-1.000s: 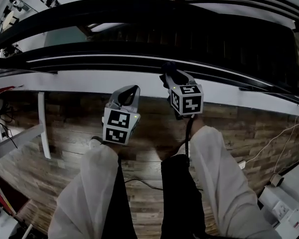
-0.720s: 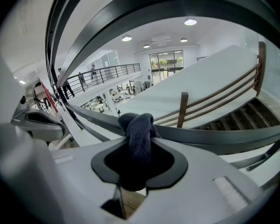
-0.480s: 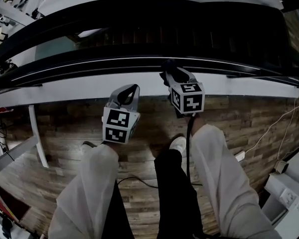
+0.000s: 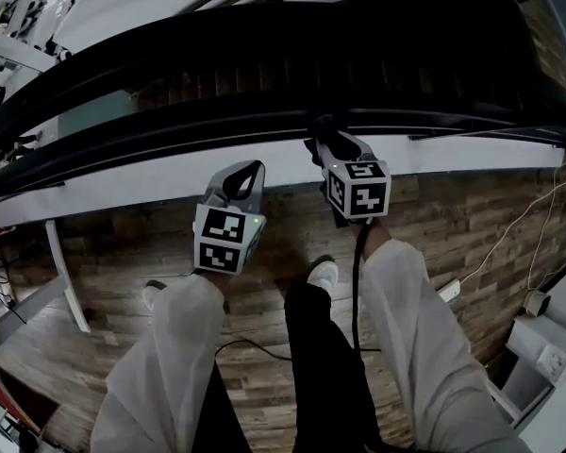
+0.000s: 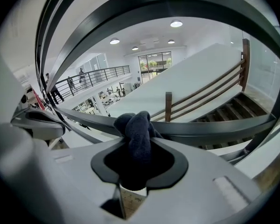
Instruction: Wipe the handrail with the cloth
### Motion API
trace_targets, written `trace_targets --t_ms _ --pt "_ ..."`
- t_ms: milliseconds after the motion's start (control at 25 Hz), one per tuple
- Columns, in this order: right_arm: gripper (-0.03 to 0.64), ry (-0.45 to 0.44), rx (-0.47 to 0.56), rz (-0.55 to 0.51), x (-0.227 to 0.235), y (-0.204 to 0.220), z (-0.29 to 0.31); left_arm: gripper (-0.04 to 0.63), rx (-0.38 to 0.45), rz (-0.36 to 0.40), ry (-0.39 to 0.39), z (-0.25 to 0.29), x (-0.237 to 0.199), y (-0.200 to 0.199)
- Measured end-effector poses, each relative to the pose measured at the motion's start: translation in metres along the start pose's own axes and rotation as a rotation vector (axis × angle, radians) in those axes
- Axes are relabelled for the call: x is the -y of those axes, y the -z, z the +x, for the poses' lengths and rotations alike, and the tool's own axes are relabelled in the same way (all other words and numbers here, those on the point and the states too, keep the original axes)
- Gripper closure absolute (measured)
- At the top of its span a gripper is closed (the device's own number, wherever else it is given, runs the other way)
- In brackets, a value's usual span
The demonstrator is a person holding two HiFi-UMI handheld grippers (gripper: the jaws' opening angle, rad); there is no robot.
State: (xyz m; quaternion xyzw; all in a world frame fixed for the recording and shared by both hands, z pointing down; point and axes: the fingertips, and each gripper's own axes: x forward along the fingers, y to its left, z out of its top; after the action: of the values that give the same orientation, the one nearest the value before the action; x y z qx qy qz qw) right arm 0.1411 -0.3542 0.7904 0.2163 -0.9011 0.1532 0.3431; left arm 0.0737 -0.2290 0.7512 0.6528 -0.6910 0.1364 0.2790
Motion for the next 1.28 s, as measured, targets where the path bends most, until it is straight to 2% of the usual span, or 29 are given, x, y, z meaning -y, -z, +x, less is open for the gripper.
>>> trace_targets --t_ms 160,600,1000,1280 --pt "0.523 0.007 0.004 -0.018 0.022 0.001 -0.007 0.597 0.001 0.009 0.010 0.017 0.016 -0.006" --pt "0.523 0.087 0.035 0.041 0.124 0.013 -0.036 0.597 -0.016 0.051 0.065 0.072 0.086 -0.019" --pt "0.523 0.093 0.043 0.029 0.182 0.019 -0.054 0.597 0.009 0.113 0.112 0.111 0.137 -0.051" --pt "0.523 0.120 0.055 0.050 0.225 0.022 -0.066 0.597 0.014 0.131 0.135 0.136 0.169 -0.063"
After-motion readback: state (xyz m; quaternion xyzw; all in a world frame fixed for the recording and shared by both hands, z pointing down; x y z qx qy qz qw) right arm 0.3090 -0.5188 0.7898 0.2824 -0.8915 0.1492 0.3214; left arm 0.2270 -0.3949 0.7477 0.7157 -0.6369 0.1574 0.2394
